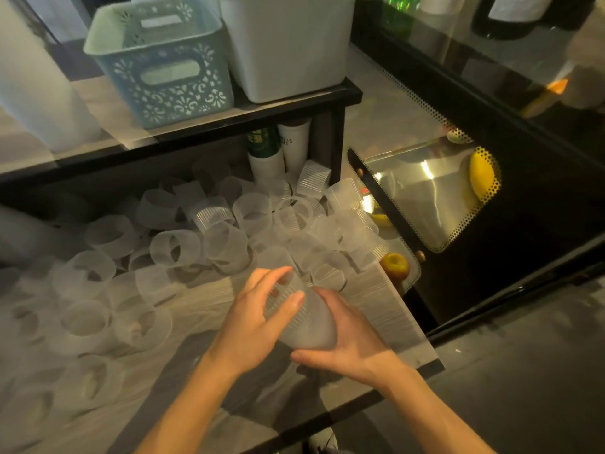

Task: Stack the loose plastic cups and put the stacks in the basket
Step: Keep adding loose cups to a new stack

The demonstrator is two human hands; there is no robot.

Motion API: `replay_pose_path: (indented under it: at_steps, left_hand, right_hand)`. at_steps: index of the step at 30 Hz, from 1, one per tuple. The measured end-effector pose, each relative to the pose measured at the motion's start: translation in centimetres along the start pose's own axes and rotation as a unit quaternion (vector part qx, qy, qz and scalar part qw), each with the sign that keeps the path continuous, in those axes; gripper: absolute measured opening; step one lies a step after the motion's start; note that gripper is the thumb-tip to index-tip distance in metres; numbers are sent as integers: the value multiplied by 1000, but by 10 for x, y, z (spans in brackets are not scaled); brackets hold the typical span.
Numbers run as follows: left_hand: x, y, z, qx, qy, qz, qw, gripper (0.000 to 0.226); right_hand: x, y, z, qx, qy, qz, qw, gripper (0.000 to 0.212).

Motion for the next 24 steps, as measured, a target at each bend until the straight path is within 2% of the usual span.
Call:
replay_pose_path:
  at_steps: [3, 5, 8, 10, 12, 14, 16, 19, 21, 24]
  left_hand:
    - [10, -19, -12, -15, -16, 63, 998, 78]
    - [17, -29, -13, 1, 7, 97, 995, 79]
    - [10, -34, -9, 17, 24, 115, 993, 84]
    - [-6, -36, -12, 30, 19, 95, 995, 77]
    - [-30, -36, -19, 19, 19, 32, 999, 67]
    - [-60, -38, -21, -61, -2, -21, 998, 71]
    - [-89, -45, -20, -158, -41, -30, 986, 79]
    - [-124, -63, -20, -256, -104, 11, 961, 92]
    - [-140, -75, -22, -326, -119, 40, 937, 102]
    - [-151, -88, -28, -405, -150, 40, 901, 103]
  right_hand:
    - [-1, 3, 0, -18, 13, -18, 1000, 89]
    - [1, 4, -1, -9, 10, -14, 1000, 92]
    - [6, 7, -8, 24, -18, -14, 999, 90]
    - [8, 11, -13, 27, -45, -42, 998, 86]
    - [9, 18, -18, 15, -72, -73, 995, 83]
    - [9, 26, -23, 3, -91, -102, 991, 87]
    - [11, 34, -30, 3, -106, -127, 986, 91]
    - [14, 42, -39, 11, -130, -146, 981, 96]
    - [16, 47, -43, 18, -137, -159, 978, 98]
    - [16, 50, -46, 12, -145, -160, 976, 102]
Point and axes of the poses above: each hand's wrist, its own x-axis away from the middle knuckle, its own y-axis out of the back of the hand, z = x × y, the point moved 2 cm from there along -x, towards the middle knuckle, and after that the axes turned 7 degrees about -x, right-handed, at the moved point
